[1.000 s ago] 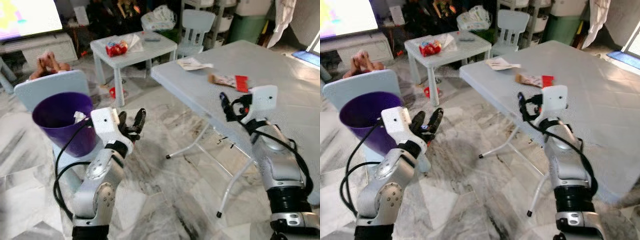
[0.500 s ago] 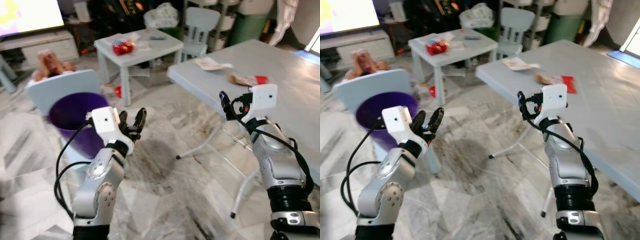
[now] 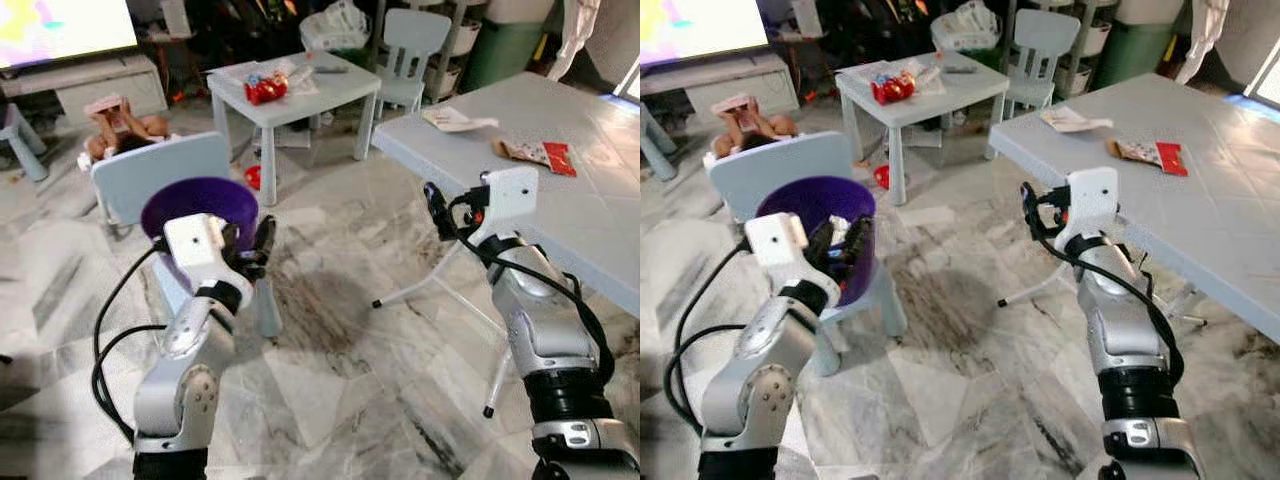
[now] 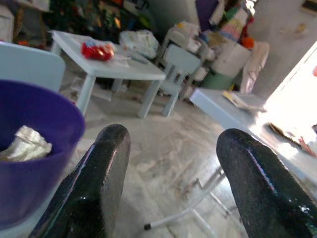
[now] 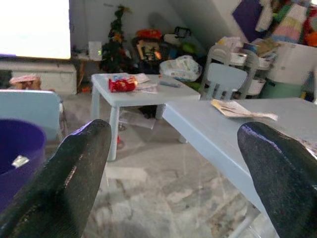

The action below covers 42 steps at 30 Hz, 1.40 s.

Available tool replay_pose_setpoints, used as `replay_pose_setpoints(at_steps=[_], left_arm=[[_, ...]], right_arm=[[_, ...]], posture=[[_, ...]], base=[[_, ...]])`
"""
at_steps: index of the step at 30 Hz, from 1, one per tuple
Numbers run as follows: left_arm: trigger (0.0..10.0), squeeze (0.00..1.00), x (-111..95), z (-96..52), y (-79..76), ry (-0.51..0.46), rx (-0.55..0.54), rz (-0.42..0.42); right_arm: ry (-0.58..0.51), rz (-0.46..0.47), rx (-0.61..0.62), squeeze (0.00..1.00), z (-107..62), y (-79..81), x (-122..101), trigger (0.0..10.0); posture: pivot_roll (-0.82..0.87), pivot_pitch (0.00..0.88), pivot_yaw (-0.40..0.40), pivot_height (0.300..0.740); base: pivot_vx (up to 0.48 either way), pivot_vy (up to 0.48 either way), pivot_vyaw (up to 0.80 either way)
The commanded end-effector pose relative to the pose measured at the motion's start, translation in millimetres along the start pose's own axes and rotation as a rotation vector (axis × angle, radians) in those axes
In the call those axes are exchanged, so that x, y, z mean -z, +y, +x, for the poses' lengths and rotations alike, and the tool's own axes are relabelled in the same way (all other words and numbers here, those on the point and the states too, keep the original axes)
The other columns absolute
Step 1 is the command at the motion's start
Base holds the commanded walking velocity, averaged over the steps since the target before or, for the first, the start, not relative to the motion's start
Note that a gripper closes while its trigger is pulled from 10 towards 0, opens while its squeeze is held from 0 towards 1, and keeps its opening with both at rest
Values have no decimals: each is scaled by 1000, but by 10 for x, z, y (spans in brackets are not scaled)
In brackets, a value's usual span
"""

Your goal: Picking trash to rubbish bin

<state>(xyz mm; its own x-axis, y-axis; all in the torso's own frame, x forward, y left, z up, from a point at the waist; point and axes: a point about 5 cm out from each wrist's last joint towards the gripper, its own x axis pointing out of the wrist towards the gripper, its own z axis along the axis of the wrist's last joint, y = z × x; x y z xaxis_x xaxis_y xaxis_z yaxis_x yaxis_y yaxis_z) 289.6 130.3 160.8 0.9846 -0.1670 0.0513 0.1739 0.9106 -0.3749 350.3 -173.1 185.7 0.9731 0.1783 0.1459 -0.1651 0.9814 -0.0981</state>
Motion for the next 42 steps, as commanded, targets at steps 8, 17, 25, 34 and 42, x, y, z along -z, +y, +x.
replay_pose_setpoints(at_steps=[8, 17, 25, 34, 42], left_arm=[[10000, 0, -15, 34, -79, -9, 21, -11], [10000, 0, -7, 26, -58, -4, 12, -4], [10000, 0, -5, 31, -59, -1, 17, 0], [10000, 0, 8, 25, -62, 6, 17, 4], [10000, 0, 13, 33, -49, 12, 12, 14]], right_arm=[[5, -3, 38, 0, -35, -112, 9, 10000], [1, -3, 42, 0, -42, -117, 8, 10000], [-4, -2, 43, 0, -34, -113, 1, 10000], [-9, -5, 47, 0, -33, -115, -8, 10000], [-8, -6, 52, 0, -25, -117, -10, 10000]], posture=[[47, 60, -60, 740], [47, 62, -58, 740], [47, 62, -58, 740], [47, 62, -58, 740], [48, 64, -58, 740]], base=[[32, 0, -476], [293, 0, 0], [345, 0, 0], [354, 0, 0], [394, 0, 0]])
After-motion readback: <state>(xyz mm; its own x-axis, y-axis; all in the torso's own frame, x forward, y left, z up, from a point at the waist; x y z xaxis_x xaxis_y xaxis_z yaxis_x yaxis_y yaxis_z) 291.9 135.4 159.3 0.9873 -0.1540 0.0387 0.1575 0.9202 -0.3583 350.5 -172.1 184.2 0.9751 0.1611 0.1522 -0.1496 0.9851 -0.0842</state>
